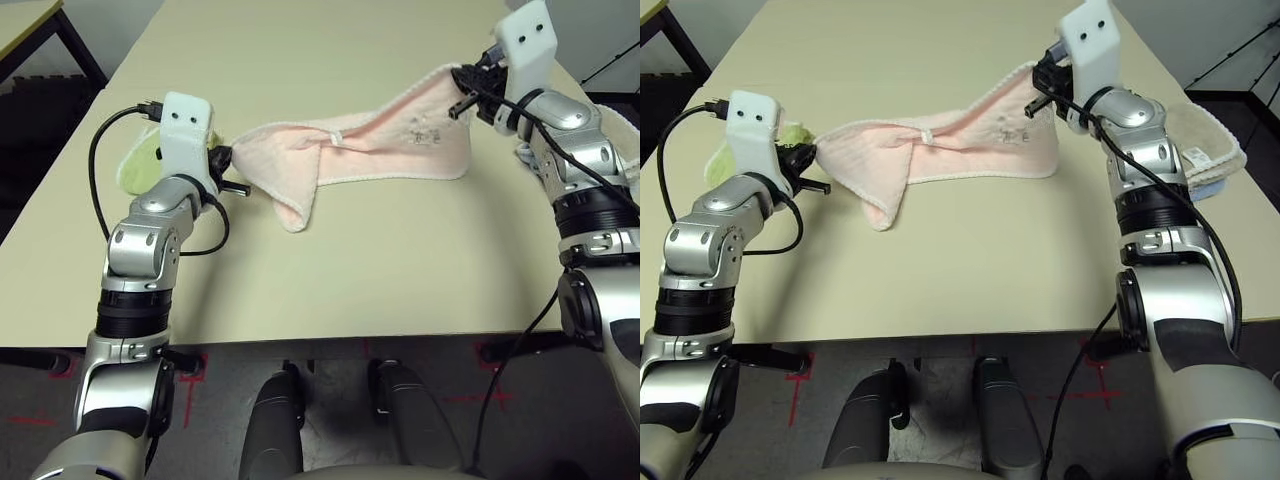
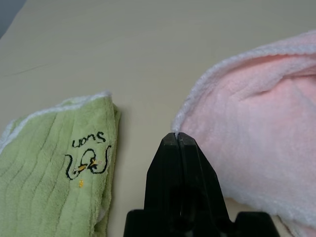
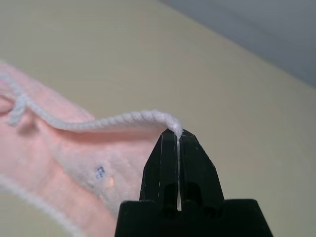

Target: Fold the towel and set it aside.

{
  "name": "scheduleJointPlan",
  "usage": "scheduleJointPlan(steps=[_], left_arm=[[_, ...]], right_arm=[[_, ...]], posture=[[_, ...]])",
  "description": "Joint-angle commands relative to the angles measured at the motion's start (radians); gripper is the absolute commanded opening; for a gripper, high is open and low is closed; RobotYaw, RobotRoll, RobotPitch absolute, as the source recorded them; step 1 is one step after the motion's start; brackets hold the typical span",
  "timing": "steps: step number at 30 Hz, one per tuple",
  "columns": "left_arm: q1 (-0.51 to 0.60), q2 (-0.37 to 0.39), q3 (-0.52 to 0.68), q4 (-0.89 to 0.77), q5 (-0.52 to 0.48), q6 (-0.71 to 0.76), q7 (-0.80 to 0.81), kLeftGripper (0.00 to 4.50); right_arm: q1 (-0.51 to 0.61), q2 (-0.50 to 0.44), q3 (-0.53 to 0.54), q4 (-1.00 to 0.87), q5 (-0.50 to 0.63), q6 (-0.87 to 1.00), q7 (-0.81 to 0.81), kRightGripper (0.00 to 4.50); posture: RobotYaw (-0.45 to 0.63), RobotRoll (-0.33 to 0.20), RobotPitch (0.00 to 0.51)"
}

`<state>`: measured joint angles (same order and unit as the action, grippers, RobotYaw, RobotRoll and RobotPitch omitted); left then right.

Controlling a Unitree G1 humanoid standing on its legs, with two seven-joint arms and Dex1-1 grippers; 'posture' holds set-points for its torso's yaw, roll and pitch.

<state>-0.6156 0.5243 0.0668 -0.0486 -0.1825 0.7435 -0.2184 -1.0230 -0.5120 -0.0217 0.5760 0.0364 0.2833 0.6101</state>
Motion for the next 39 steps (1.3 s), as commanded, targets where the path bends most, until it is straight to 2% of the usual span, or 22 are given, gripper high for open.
scheduleJointPlan(steps=[1, 9, 13, 18, 25, 30, 39], left_arm=[[0.016, 0.035, -0.019, -0.024, 0.017, -0.001, -0.056, 0.04], [-0.013, 0.105, -0.01, -0.04, -0.009, 0.037, -0.171, 0.04], [-0.068, 0.134, -0.014, -0.006, -0.02, 0.059, -0.228, 0.04], [-0.121, 0.189, -0.1, 0.095, 0.034, 0.031, -0.318, 0.04], [-0.147, 0.242, -0.205, 0.143, 0.05, 0.032, -0.495, 0.04], [-0.194, 0.226, -0.2, 0.225, 0.098, 0.0, -0.458, 0.04], [-0.219, 0.201, -0.161, 0.271, 0.163, -0.046, -0.35, 0.04]], right_arm=[[0.034, -0.032, -0.014, -0.111, 0.065, 0.133, 0.085, 0.0], [0.067, -0.058, -0.051, -0.293, 0.231, 0.444, 0.196, 0.0], [0.047, -0.059, -0.037, -0.286, 0.258, 0.557, 0.189, 0.0], [-0.007, -0.042, 0.023, -0.146, 0.185, 0.527, 0.136, 0.0], [-0.016, -0.059, 0.08, -0.136, 0.2, 0.551, 0.262, 0.0], [-0.018, -0.032, 0.091, -0.132, 0.188, 0.507, 0.276, 0.0], [-0.086, 0.105, 0.096, 0.031, 0.138, 0.344, 0.215, 0.0]], posture=[[-0.15, 0.0, 0.194], [-0.15, 0.0, 0.194], [-0.15, 0.0, 0.197], [-0.15, 0.0, 0.197], [-0.14, 0.0, 0.19], [-0.15, 0.0, 0.187], [-0.11, 0.0, 0.179]])
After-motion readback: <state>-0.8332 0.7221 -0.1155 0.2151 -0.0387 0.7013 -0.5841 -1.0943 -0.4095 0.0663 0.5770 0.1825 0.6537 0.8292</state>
